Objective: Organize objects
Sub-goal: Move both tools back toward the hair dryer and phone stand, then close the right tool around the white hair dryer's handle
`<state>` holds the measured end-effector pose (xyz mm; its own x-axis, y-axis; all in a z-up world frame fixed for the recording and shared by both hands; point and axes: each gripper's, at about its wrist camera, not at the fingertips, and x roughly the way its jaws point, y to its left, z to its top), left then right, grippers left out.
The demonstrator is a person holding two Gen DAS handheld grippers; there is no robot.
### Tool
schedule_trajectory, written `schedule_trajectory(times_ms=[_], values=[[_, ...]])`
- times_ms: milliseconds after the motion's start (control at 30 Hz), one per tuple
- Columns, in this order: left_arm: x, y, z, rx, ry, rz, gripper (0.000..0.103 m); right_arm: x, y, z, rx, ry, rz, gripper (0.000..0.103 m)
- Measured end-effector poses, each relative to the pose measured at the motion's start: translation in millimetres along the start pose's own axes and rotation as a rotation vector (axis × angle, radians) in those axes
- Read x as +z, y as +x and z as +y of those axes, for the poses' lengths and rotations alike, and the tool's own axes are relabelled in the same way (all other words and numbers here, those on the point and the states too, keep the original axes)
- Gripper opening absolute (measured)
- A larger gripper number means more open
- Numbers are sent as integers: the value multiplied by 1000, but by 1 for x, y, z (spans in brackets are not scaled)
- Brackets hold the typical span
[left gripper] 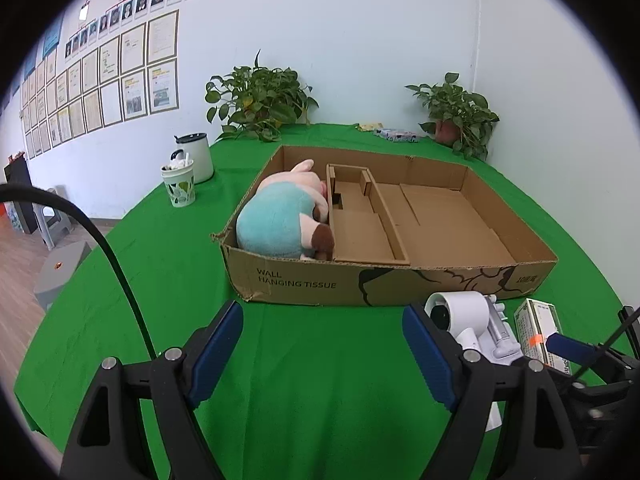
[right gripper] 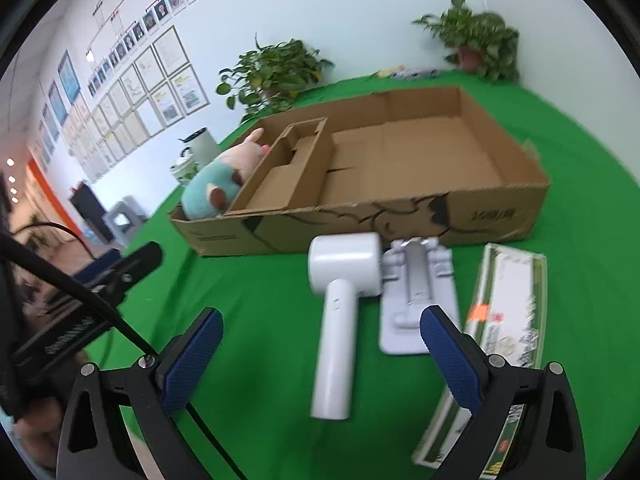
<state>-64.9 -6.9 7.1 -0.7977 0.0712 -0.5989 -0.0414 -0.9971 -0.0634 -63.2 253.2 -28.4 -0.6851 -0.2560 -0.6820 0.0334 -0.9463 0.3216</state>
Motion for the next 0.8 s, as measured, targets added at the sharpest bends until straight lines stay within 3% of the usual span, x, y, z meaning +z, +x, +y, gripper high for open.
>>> schedule_trajectory(times_ms=[133,300,500,633,800], values=[[-4,15,3,-39,-8,64,82,-3,8,-6,131,60,55,100],[-8,37,9,-112,-30,148,82,-7,13,-2,197,65,105,100],[-11,62,11,-198,-69,242,81,-14,20,11,137,-12,120,100],[-11,76,0,-288,-46,307,81,-20,27,22,43,-96,106,99],[-8,99,-13,-439,-45,409,80,-29,44,34,-47,-189,137,87]])
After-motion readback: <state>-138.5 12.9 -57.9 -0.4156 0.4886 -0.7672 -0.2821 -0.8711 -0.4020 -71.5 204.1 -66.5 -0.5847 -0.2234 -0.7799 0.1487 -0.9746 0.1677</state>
